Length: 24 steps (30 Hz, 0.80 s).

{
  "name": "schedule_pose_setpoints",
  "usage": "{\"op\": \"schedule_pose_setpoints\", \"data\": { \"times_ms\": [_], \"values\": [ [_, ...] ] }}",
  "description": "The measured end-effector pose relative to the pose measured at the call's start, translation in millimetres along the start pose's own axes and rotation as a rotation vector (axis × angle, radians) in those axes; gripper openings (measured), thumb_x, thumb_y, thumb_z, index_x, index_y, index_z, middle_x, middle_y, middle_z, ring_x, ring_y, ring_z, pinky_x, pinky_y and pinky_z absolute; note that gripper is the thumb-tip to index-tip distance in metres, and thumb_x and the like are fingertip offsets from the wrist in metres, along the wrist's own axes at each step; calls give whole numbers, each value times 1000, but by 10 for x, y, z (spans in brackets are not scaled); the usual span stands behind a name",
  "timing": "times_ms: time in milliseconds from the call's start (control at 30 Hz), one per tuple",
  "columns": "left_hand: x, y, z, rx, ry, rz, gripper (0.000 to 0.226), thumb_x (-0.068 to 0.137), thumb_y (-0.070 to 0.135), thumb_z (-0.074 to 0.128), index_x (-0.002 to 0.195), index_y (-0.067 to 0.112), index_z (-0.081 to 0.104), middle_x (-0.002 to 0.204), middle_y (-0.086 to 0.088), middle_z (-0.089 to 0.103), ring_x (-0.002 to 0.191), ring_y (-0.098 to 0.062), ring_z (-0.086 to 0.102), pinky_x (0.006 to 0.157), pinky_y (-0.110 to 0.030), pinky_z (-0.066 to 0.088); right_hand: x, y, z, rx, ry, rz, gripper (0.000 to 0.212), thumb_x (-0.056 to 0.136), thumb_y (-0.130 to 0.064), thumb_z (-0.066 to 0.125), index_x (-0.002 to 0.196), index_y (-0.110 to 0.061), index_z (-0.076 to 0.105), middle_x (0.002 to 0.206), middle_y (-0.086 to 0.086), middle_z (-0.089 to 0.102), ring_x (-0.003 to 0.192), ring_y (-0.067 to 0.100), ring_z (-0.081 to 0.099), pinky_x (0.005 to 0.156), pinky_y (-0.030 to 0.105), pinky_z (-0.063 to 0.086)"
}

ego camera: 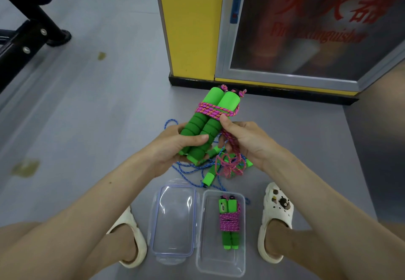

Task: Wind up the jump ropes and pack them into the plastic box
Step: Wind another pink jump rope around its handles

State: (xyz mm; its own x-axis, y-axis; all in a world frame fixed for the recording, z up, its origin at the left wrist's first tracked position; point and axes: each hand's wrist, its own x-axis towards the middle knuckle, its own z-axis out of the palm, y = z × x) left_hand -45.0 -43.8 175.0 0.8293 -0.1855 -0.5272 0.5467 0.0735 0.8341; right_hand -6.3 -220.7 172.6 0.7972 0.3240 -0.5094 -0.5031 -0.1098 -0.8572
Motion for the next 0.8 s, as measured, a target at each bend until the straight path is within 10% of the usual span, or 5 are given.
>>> {"op": "schedule_pose_setpoints", "data": {
  "times_ms": [333, 800],
  "values": [
    [83, -61, -19, 316, 370, 209, 26, 76, 9, 78, 95, 17, 63, 83, -8, 69, 70, -25, 68, 62, -32, 58, 49, 79, -2, -239, 92, -5, 3, 84, -12, 70, 83, -13, 67, 55, 3, 61, 40, 7, 52, 47, 21, 44],
    [93, -101, 9, 991, 629, 336, 40, 84, 36, 68, 120, 24, 54, 91, -5, 66, 84, -29, 59, 66, -33, 44, 42, 126, 62, -626, 257, -194, 15, 84, -31, 70, 89, -17, 67, 74, -7, 58, 69, 4, 53, 58, 18, 37]
  ]
}}
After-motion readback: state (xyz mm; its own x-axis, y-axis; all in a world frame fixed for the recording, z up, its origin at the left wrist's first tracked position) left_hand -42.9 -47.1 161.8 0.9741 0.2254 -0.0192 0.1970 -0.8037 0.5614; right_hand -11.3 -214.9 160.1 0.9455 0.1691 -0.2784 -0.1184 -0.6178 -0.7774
